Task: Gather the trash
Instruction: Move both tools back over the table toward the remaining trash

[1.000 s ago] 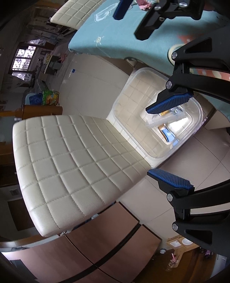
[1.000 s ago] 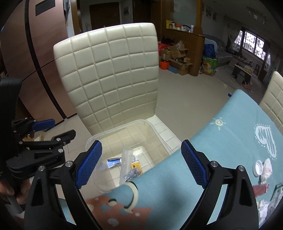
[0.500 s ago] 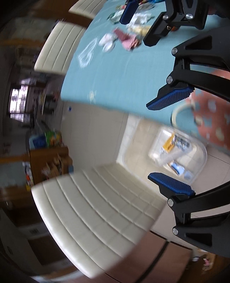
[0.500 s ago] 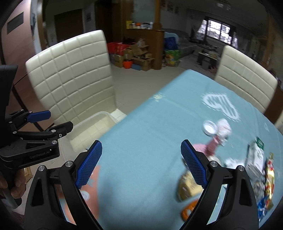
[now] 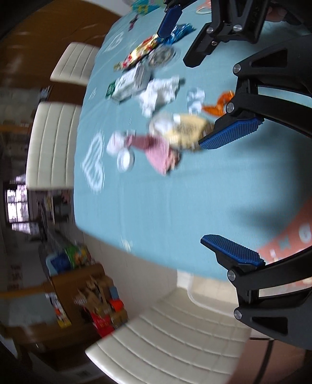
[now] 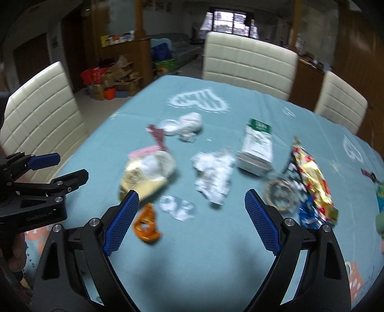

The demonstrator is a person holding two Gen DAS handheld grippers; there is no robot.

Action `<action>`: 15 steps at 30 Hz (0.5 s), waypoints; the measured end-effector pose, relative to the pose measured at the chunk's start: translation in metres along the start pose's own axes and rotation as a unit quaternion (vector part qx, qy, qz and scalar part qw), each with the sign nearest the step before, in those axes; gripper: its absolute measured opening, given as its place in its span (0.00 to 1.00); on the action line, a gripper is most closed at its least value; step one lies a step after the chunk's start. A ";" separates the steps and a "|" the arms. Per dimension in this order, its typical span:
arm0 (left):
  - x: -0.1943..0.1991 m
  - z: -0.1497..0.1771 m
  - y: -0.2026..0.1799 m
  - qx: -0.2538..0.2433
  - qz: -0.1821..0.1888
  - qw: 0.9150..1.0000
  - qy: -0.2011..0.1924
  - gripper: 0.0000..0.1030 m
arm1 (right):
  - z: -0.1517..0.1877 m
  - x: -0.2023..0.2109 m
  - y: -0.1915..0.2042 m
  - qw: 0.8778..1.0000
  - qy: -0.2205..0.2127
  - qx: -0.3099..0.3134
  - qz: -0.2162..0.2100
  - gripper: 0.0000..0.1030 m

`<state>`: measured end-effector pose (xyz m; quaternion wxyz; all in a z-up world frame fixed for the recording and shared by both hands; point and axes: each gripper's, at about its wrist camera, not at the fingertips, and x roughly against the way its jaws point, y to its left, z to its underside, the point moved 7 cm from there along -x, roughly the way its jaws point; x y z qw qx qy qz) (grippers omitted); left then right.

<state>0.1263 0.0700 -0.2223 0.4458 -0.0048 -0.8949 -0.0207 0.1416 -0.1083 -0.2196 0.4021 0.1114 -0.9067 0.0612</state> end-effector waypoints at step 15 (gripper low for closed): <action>-0.037 -0.010 -0.071 -0.056 0.025 0.998 0.029 0.74 | 0.027 -0.030 -0.080 0.997 0.041 -0.067 0.022 0.87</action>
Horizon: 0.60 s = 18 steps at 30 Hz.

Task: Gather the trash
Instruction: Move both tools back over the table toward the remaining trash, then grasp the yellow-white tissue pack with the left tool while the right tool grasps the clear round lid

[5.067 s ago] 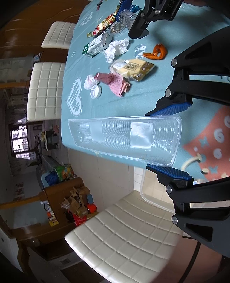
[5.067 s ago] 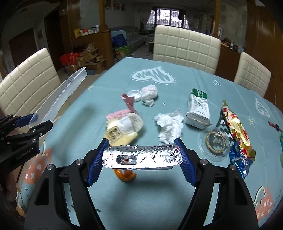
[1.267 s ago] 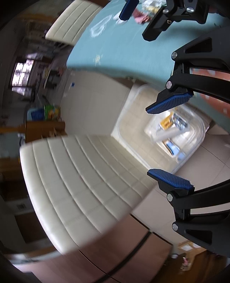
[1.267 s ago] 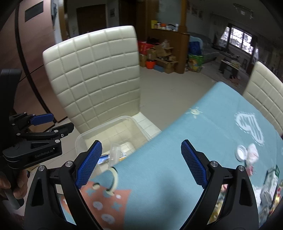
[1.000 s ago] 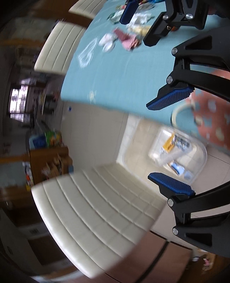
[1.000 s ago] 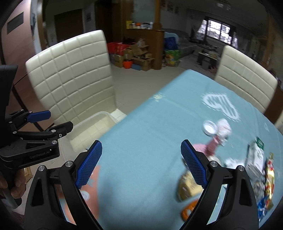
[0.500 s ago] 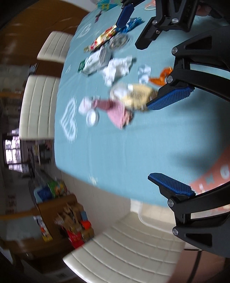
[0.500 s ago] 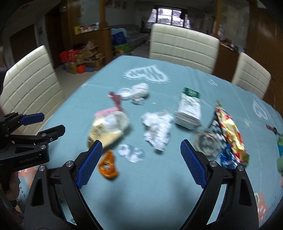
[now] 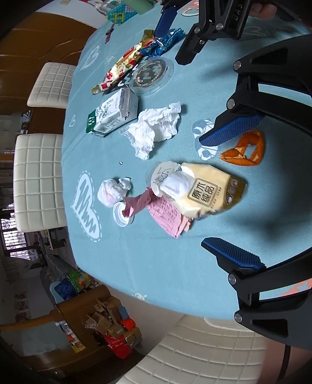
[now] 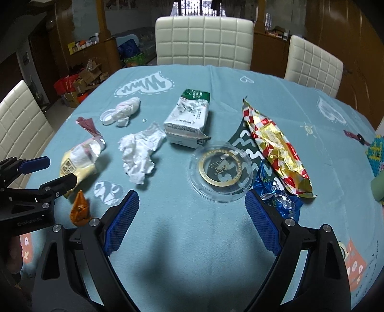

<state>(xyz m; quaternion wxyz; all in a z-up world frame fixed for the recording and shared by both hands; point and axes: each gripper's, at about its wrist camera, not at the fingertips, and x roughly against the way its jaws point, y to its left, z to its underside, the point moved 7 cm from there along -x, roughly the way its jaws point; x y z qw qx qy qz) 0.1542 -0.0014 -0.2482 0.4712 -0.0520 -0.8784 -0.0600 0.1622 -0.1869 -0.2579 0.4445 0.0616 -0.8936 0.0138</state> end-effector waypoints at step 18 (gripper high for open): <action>-0.040 -0.003 -0.002 0.005 -0.020 0.999 0.042 0.52 | -0.026 -0.076 -0.036 0.999 0.034 -0.008 0.010 0.93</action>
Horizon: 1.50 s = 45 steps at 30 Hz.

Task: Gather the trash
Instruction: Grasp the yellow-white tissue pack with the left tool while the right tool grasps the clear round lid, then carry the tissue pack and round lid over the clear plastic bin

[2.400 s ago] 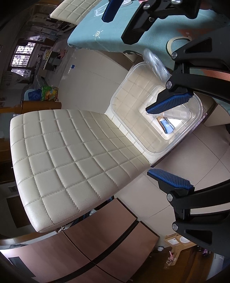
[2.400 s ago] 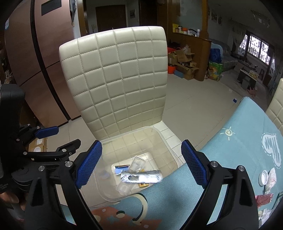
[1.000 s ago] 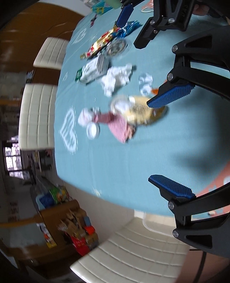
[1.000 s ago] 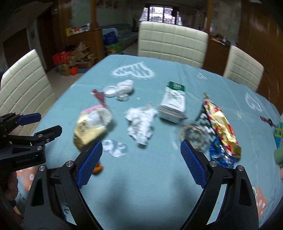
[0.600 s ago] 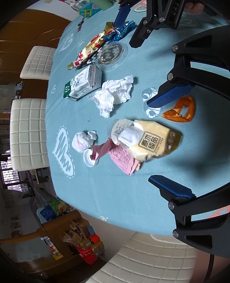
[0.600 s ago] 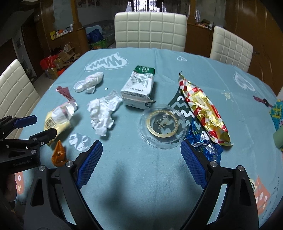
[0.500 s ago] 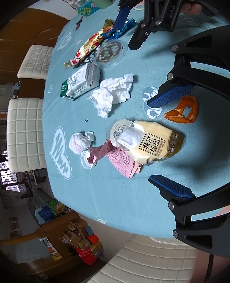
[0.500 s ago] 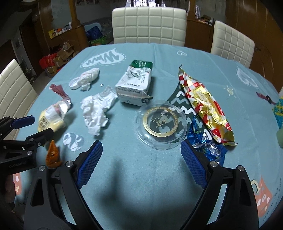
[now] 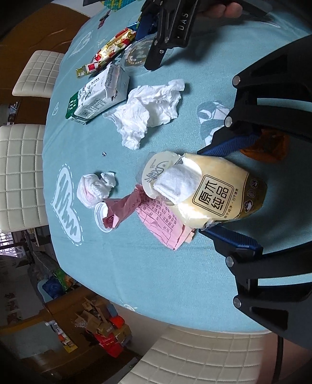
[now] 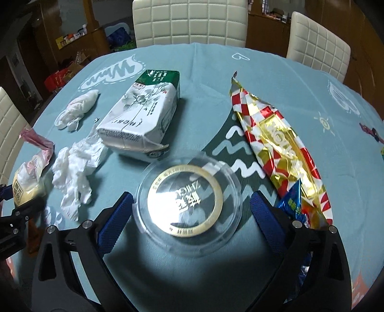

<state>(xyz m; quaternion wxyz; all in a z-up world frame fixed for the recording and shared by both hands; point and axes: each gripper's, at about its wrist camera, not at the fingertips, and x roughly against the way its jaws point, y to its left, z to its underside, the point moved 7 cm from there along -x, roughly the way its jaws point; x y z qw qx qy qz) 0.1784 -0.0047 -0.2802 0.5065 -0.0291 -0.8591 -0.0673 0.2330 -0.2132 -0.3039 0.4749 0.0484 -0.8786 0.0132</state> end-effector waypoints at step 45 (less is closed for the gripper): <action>0.099 0.083 0.141 0.111 -0.071 0.989 -0.068 0.40 | 0.028 0.100 0.233 0.974 -0.066 0.185 -0.117 0.86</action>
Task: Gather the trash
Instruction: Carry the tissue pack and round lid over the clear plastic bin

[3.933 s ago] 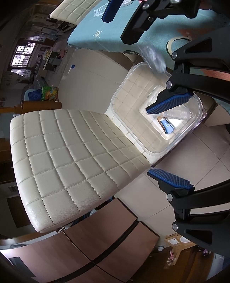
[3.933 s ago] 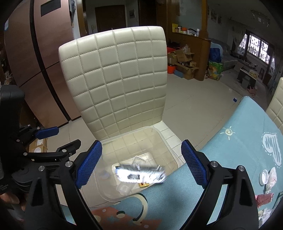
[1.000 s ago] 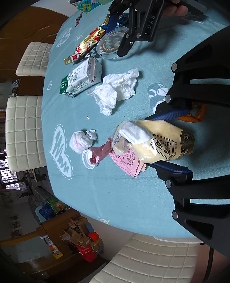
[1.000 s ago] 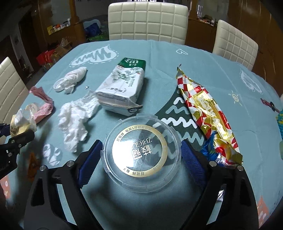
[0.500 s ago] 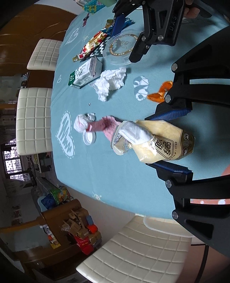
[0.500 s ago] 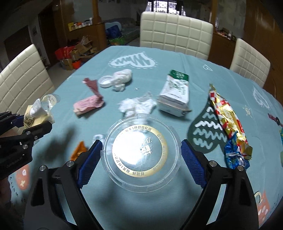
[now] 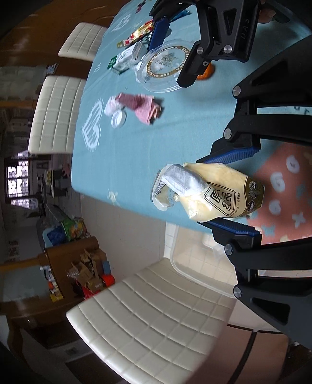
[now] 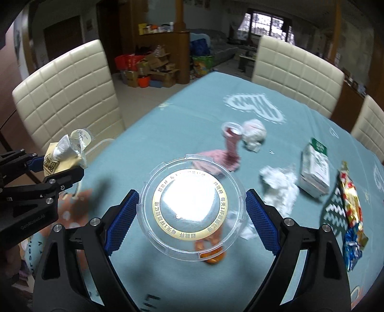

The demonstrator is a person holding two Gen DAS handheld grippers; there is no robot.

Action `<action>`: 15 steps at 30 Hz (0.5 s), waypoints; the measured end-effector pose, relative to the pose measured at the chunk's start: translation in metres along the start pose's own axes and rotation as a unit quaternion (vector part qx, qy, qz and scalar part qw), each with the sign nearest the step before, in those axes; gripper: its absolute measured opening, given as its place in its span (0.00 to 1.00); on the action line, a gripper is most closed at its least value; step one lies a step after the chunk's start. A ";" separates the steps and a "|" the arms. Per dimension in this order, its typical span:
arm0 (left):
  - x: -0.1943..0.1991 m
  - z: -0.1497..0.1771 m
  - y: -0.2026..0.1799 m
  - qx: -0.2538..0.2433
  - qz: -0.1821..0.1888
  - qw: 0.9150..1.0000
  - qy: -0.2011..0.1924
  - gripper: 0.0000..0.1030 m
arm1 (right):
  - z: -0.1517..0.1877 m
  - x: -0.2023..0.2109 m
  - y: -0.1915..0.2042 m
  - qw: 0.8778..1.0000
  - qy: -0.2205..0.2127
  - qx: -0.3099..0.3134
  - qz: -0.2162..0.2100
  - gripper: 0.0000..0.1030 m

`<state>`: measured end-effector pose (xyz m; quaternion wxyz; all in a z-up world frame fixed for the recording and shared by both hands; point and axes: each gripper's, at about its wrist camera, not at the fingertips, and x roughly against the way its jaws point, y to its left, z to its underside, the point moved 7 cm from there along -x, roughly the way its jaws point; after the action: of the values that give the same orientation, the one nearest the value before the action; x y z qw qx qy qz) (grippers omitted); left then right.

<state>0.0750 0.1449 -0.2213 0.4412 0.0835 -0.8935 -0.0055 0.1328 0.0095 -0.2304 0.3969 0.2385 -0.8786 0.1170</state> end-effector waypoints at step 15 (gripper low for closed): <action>0.001 0.013 0.084 0.066 -0.048 0.997 0.001 0.40 | -0.040 -0.020 0.094 0.994 -0.017 0.083 -0.063 0.86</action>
<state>0.0526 0.2264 -0.2215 0.4351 0.1549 -0.8864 0.0322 0.1216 0.1130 -0.2201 0.3674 0.3277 -0.8555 0.1604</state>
